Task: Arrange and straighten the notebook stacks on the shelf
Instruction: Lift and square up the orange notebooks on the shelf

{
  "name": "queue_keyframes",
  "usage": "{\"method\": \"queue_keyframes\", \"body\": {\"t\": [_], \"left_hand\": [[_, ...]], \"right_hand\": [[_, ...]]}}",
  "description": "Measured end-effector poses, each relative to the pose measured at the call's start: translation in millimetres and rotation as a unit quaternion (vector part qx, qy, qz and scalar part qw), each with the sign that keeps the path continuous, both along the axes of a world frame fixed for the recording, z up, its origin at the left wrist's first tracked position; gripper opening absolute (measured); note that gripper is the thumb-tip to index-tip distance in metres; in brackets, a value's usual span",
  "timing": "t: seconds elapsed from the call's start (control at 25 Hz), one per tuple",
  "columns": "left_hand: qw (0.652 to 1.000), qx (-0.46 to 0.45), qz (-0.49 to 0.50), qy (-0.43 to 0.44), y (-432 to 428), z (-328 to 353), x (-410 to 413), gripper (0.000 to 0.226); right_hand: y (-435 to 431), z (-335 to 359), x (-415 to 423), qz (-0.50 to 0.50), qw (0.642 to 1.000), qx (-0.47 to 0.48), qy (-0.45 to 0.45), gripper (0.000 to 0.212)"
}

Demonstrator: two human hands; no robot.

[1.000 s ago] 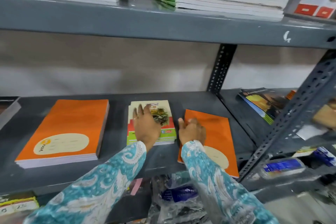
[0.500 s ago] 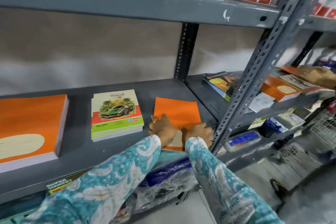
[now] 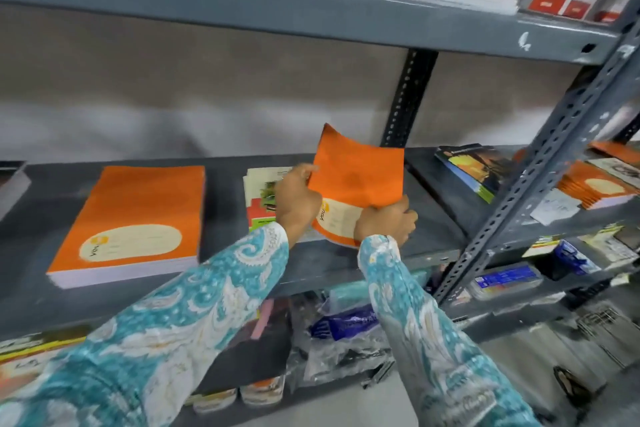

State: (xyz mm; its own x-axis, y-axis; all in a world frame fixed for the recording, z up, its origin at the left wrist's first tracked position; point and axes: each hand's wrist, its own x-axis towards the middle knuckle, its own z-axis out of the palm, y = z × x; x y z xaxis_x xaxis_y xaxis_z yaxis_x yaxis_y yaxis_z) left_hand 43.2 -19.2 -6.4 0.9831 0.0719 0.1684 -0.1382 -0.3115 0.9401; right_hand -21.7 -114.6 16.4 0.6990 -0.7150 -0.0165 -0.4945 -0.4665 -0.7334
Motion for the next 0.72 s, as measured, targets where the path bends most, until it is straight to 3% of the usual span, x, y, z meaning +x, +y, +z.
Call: {"method": "queue_keyframes", "body": {"t": [0.16,0.32,0.52,0.64,0.72], "left_hand": [[0.996,-0.045,0.078,-0.023,94.2,-2.5,3.1,0.045],[0.984,-0.022,0.173,-0.016,195.9,-3.0,-9.1,0.039],[0.975,0.023,0.218,0.031,279.5,-22.2,-18.3,0.038],[0.981,0.106,0.153,0.049,307.6,-39.4,-20.9,0.033],[0.973,0.21,0.081,0.04,317.0,-50.1,-23.0,0.03]], "right_hand": [[69.0,-18.0,35.8,0.007,0.996,0.024,-0.089,0.055],[149.9,-24.7,53.8,0.154,0.975,0.012,-0.159,0.042],[218.1,-36.0,59.0,0.262,0.957,-0.064,-0.103,0.045],[232.9,-58.1,62.6,0.289,0.953,-0.077,-0.037,0.038],[230.8,-75.4,61.3,0.294,0.943,-0.158,0.019,0.031]]}}
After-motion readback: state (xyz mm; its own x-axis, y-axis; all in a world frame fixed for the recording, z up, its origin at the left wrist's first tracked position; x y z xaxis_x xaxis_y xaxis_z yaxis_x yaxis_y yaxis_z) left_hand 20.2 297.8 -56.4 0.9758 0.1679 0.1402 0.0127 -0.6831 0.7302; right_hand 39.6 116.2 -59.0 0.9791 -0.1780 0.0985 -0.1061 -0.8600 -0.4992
